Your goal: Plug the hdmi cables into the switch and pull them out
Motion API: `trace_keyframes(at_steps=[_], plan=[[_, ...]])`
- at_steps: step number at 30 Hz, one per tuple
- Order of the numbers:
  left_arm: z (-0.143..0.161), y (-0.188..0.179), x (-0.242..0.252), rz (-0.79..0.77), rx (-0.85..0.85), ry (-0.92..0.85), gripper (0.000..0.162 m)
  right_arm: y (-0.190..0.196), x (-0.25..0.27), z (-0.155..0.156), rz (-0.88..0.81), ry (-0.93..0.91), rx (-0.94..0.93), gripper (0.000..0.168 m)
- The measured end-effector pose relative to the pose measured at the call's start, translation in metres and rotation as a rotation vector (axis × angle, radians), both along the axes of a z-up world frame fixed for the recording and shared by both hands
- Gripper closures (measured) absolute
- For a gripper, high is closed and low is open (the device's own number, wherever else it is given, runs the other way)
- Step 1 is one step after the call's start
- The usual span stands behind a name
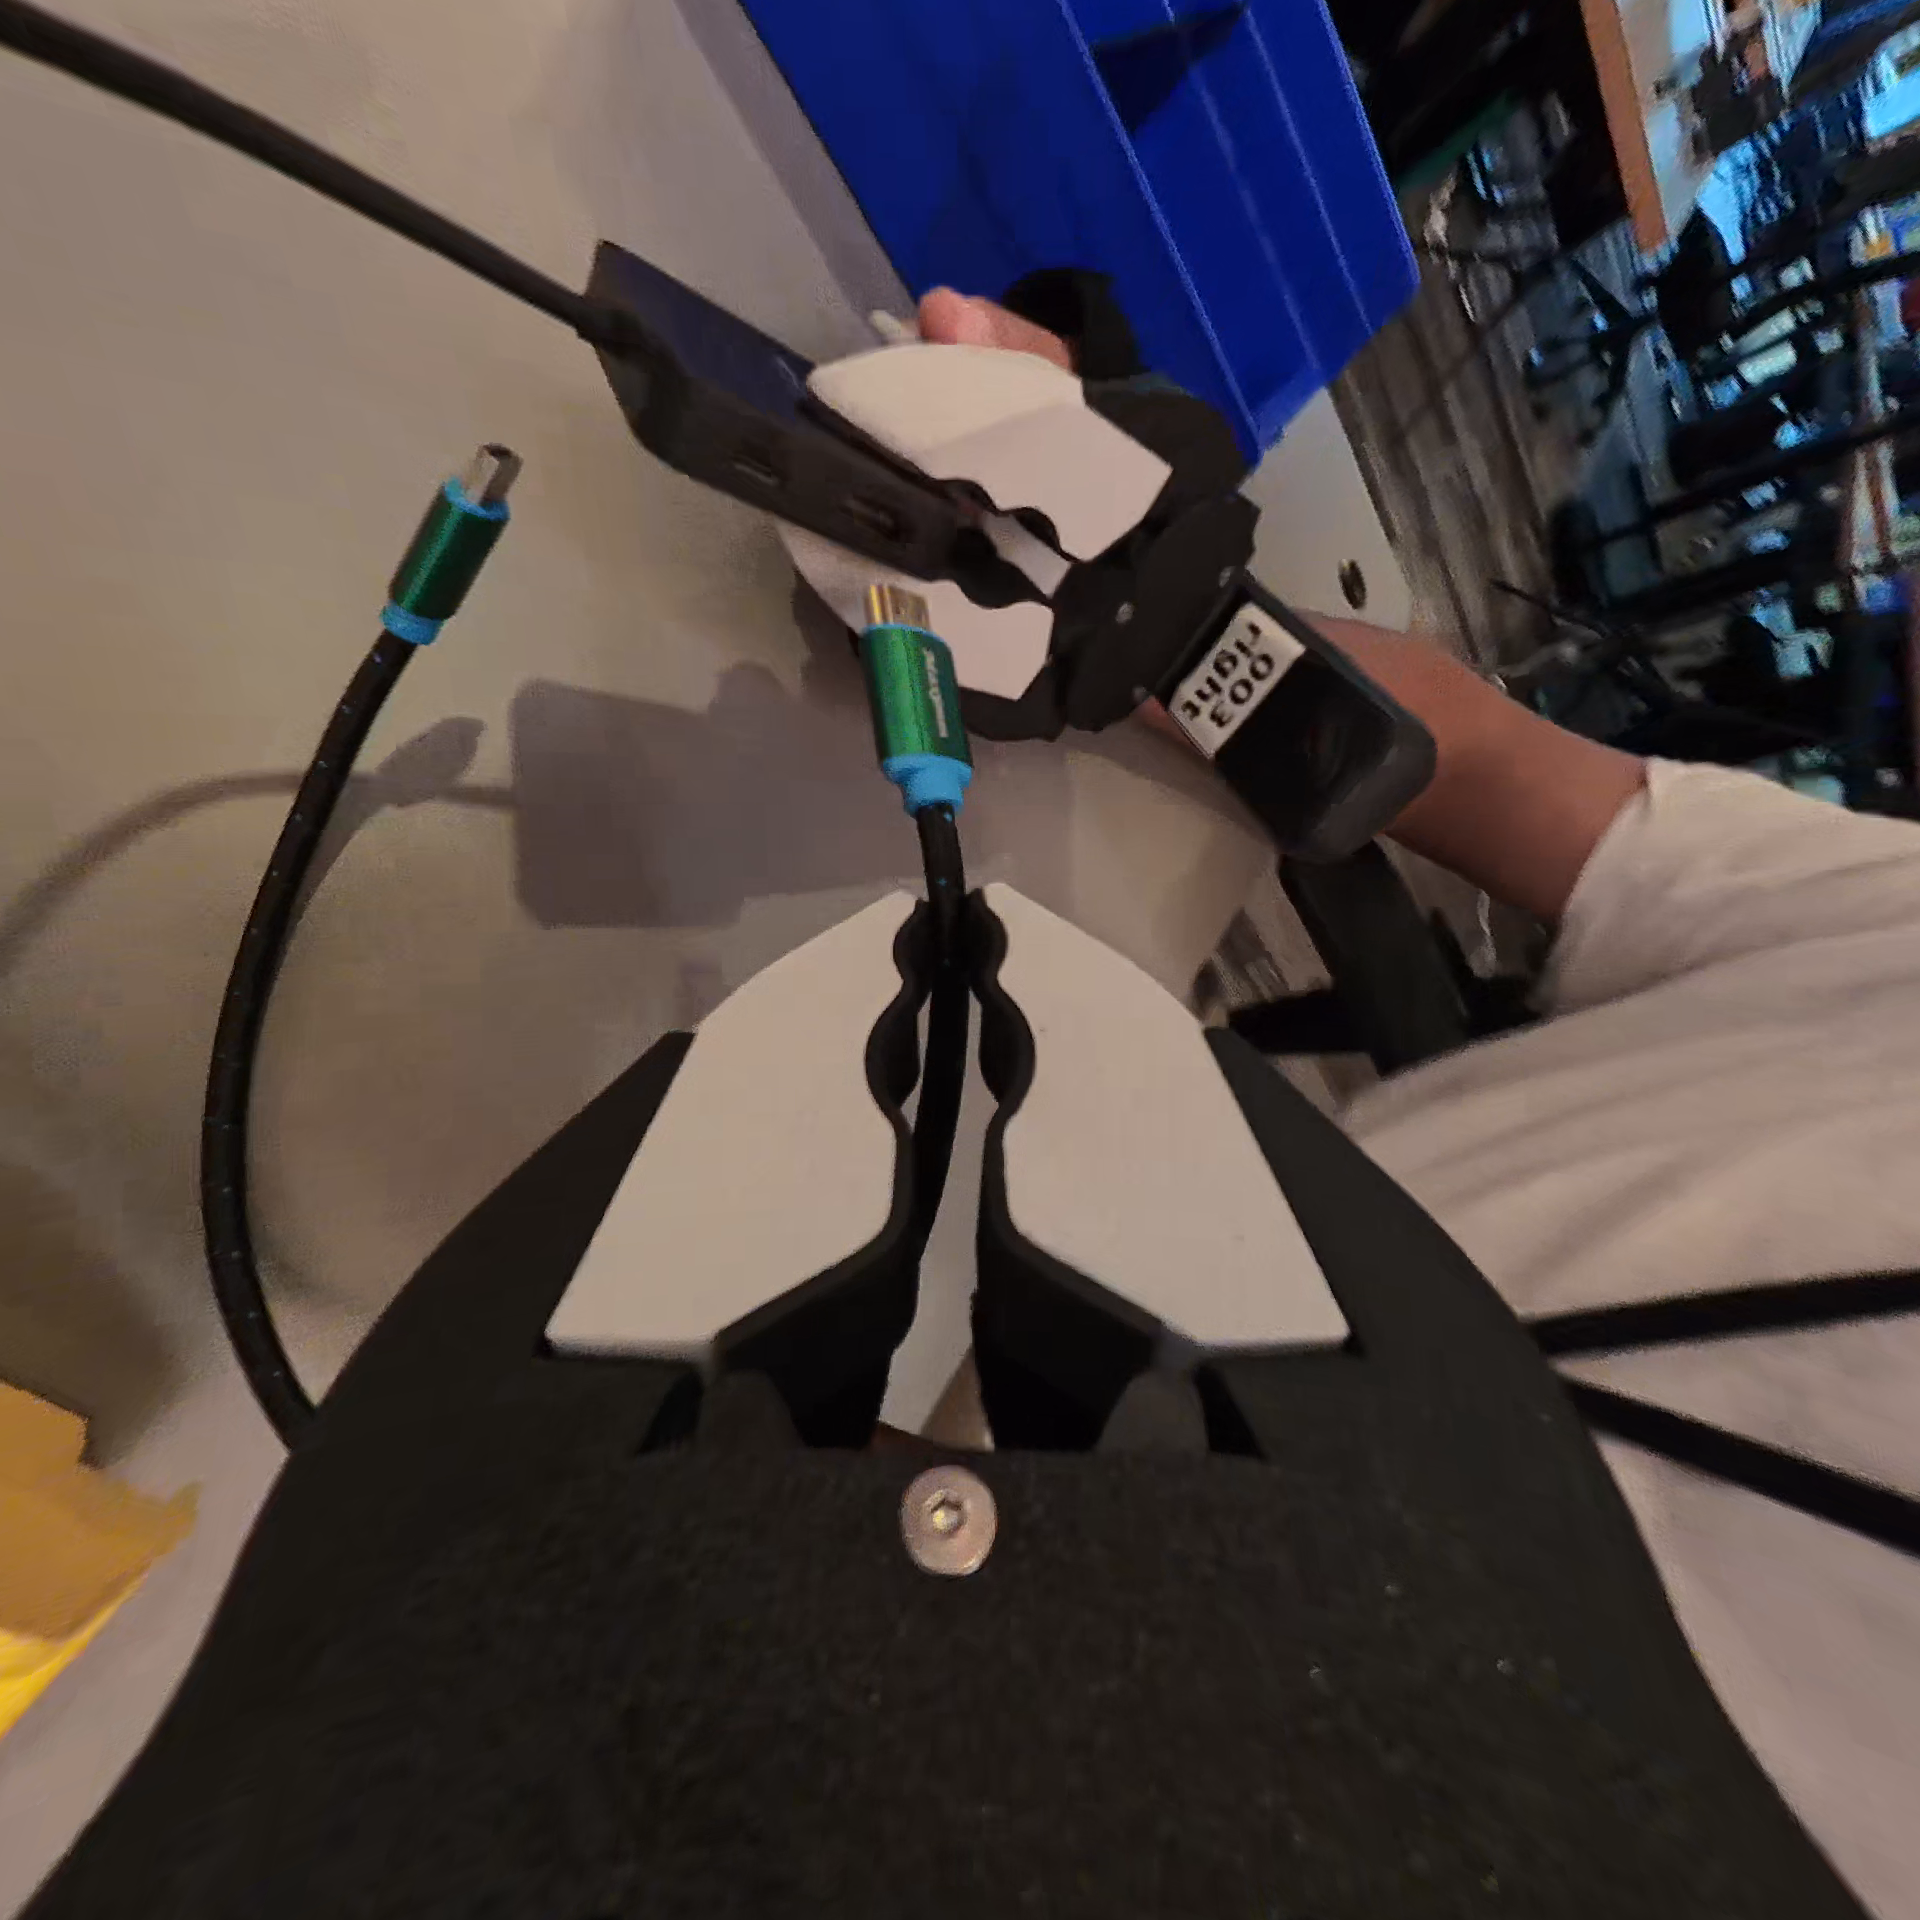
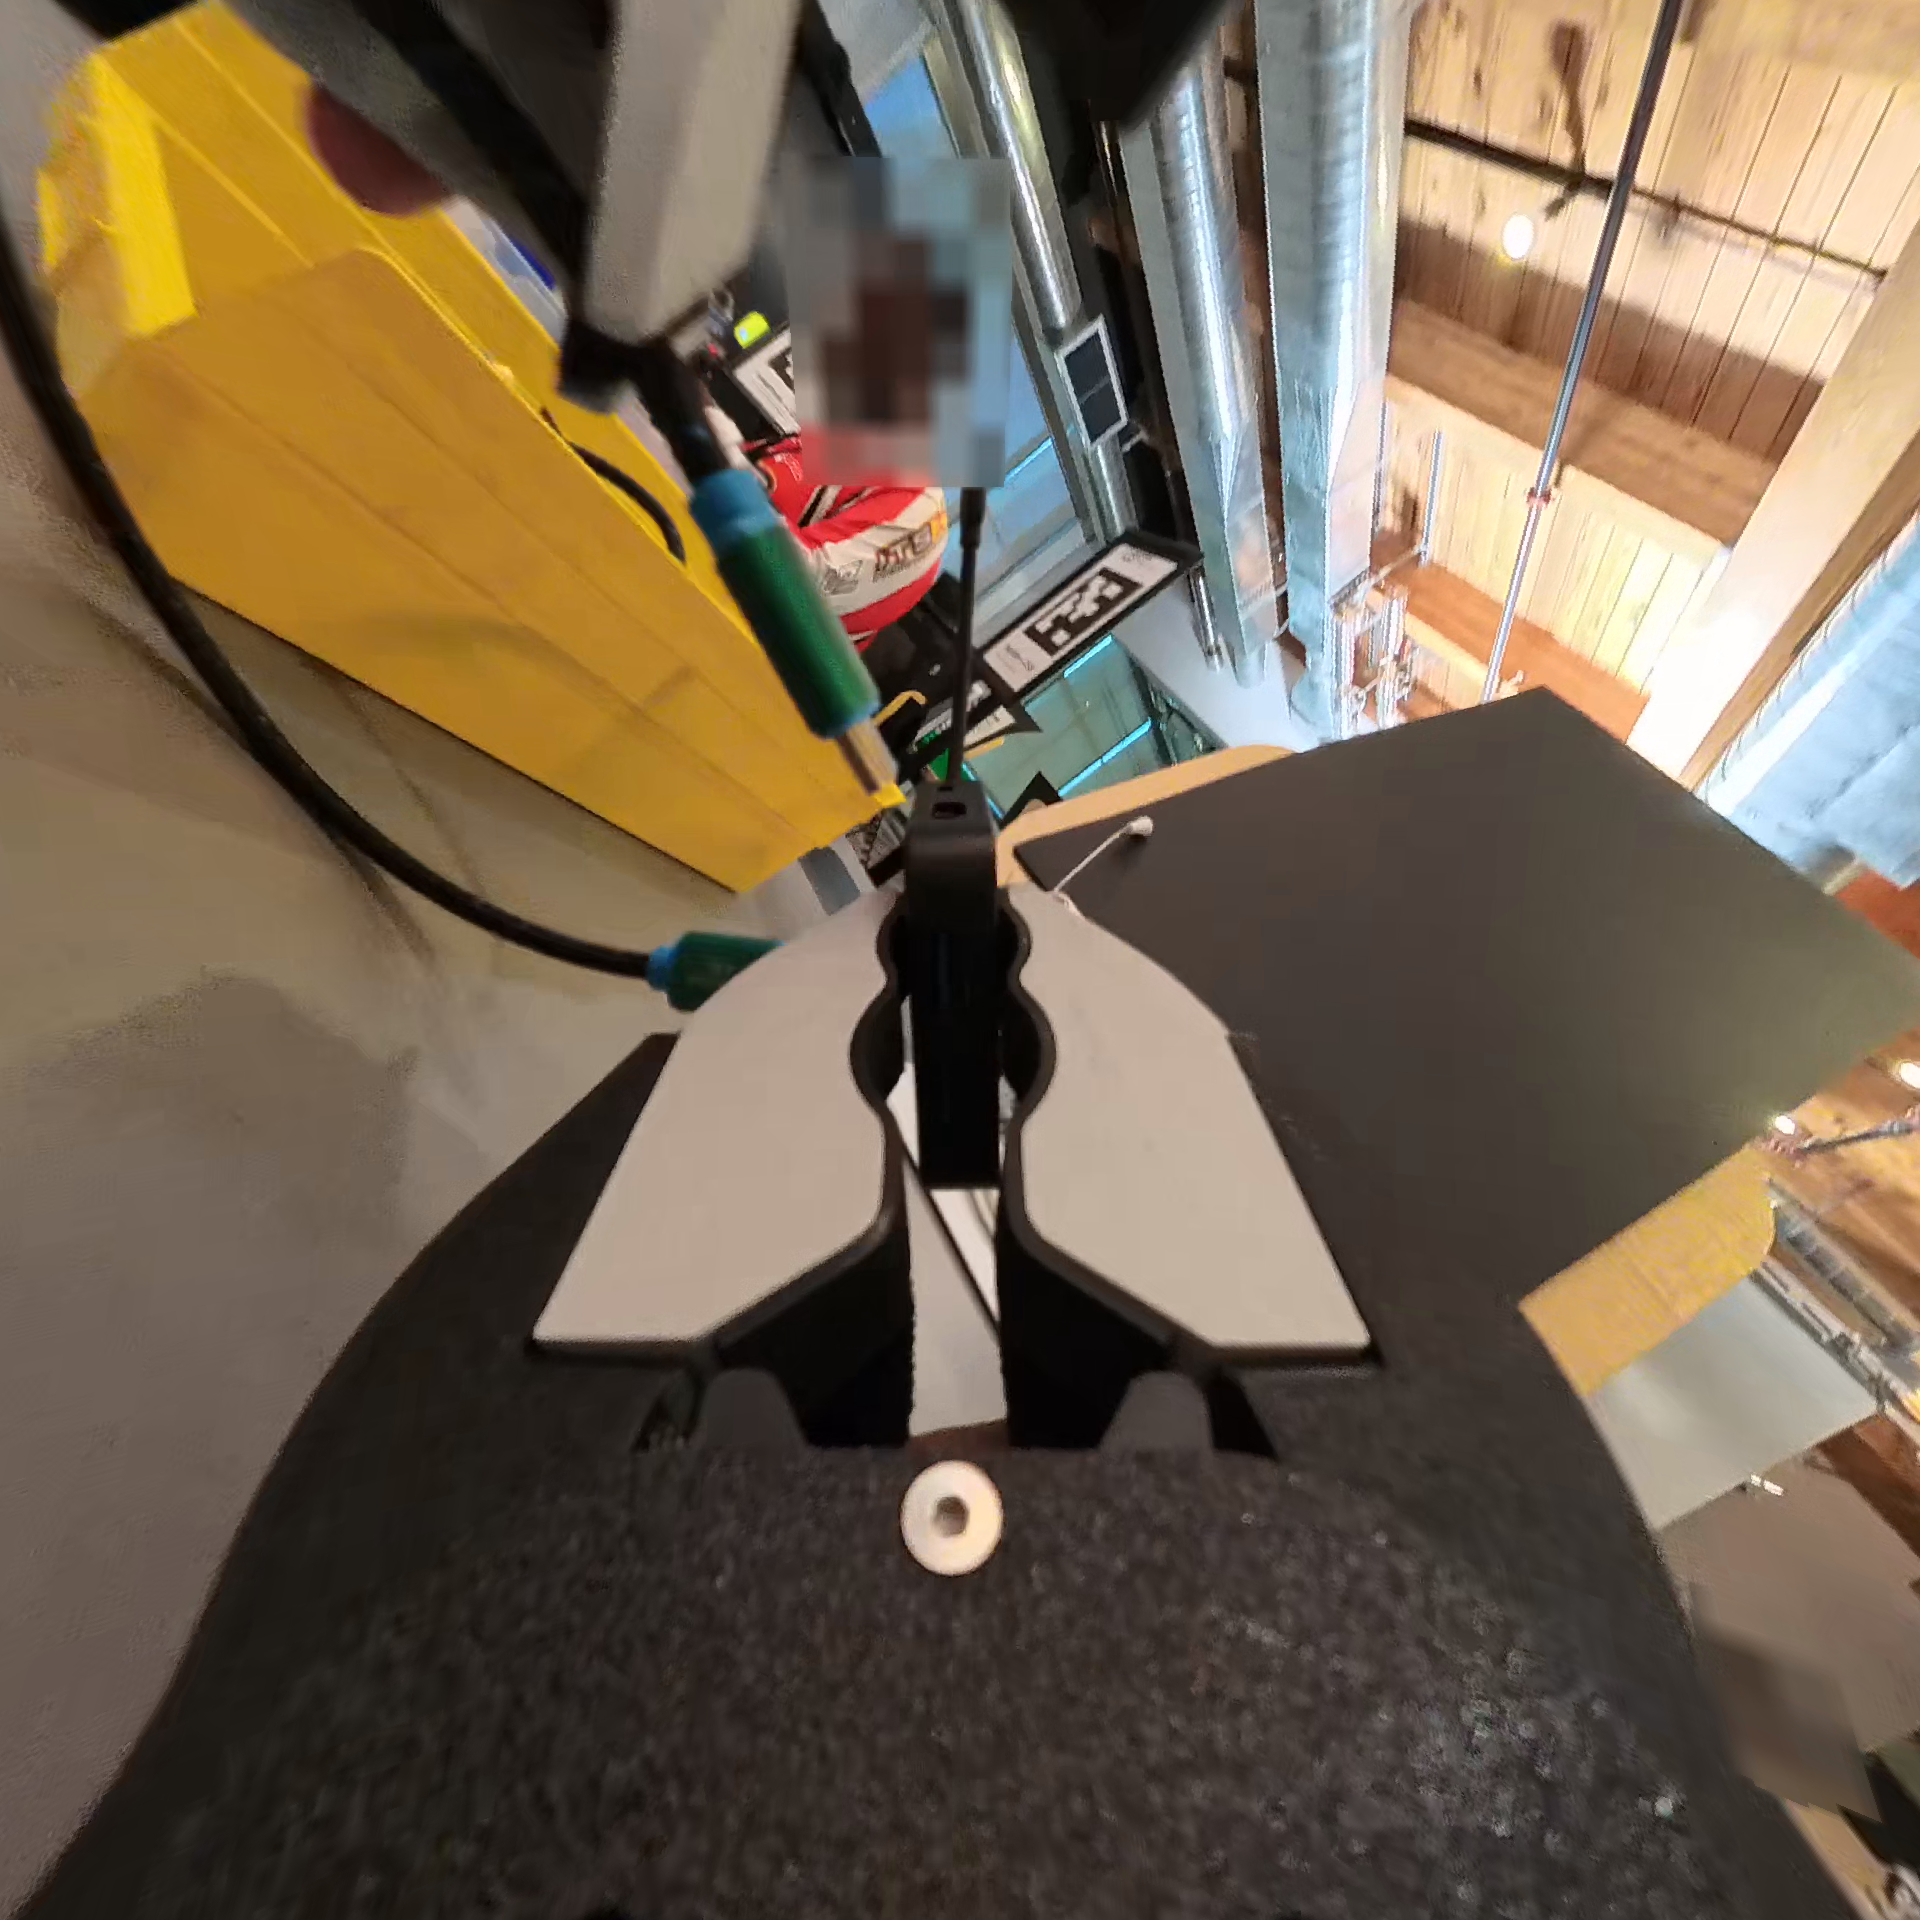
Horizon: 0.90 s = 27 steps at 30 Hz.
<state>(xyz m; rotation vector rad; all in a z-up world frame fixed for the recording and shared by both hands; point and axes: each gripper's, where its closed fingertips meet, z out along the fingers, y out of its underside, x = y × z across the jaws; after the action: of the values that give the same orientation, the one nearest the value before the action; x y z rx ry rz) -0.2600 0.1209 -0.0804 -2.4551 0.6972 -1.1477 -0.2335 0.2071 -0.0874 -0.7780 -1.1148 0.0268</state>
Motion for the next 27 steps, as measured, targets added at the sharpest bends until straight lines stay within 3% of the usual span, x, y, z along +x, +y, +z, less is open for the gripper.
trace_keyframes(at_steps=[6, 27], plan=[[0.004, 0.007, -0.007, -0.064, -0.111, 0.004, 0.156, -0.007, -0.002, 0.0, 0.014, -0.015, 0.042, 0.155], [0.004, 0.019, -0.006, -0.042, -0.116, 0.005, 0.156, -0.003, -0.002, -0.007, -0.024, -0.06, 0.044, 0.155]])
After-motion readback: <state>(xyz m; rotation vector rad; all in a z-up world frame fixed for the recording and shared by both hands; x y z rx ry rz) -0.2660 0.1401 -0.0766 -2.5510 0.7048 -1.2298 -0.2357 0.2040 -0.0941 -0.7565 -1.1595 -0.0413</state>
